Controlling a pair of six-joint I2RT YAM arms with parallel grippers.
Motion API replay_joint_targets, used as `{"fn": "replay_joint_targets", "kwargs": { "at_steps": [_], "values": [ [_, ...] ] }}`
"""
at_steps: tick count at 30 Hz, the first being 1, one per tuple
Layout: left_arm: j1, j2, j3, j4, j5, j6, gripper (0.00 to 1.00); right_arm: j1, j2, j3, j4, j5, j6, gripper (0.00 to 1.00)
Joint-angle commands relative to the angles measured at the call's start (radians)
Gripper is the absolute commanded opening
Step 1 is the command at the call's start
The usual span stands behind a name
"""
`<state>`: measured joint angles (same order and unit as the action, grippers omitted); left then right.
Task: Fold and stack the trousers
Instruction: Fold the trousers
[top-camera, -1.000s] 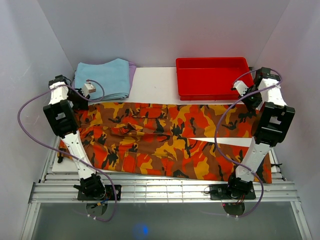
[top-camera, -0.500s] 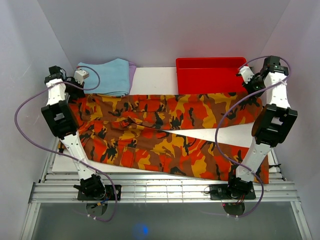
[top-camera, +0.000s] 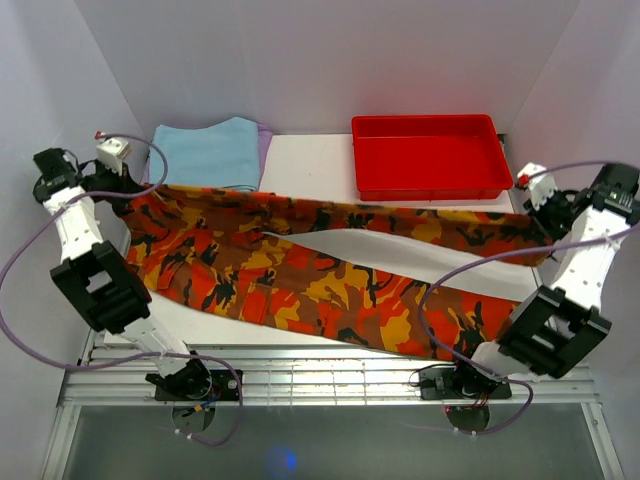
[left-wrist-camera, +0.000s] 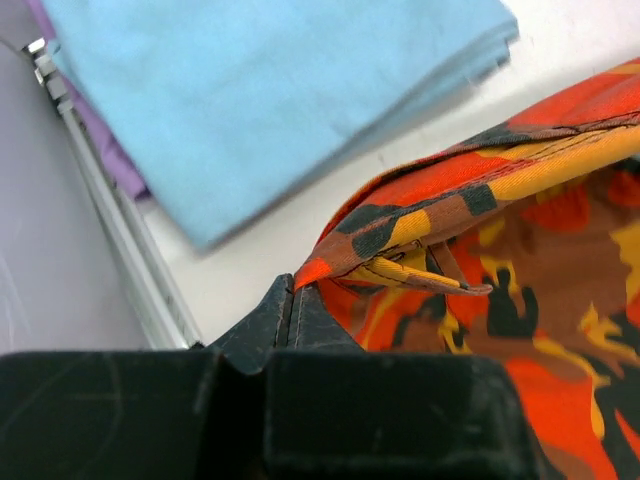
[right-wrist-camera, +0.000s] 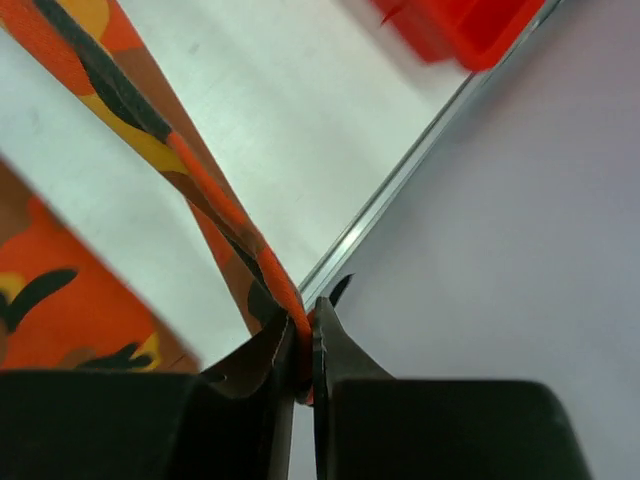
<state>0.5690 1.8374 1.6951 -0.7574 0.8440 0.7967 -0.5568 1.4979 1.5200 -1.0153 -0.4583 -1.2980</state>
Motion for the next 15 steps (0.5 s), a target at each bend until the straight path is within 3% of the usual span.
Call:
{"fn": "replay_joint_targets", "kwargs": {
  "at_steps": [1, 6, 8, 12, 15],
  "values": [
    [0.118, -0.171, -0.176, -0.011, -0.011, 0.206, 0.00, -0.100, -0.146, -0.225, 0.012, 0.096, -0.334, 0.08],
    [0.265, -0.289, -0.470, -0.097, -0.054, 0.435, 0.00, -0.248, -0.442, -0.657, -0.008, 0.150, -0.724, 0.08],
    [0.327, -0.287, -0.524, -0.117, -0.106, 0.530, 0.00, -0.340, -0.499, -0.730, -0.031, 0.184, -0.820, 0.08],
    [0.362, -0.207, -0.627, -0.097, -0.268, 0.587, 0.00, -0.370, -0.449, -0.788, -0.042, 0.245, -0.839, 0.08],
    [0.362, -0.113, -0.641, -0.053, -0.350, 0.529, 0.00, -0.371, -0.435, -0.866, 0.042, 0.299, -0.851, 0.08]
  ]
}}
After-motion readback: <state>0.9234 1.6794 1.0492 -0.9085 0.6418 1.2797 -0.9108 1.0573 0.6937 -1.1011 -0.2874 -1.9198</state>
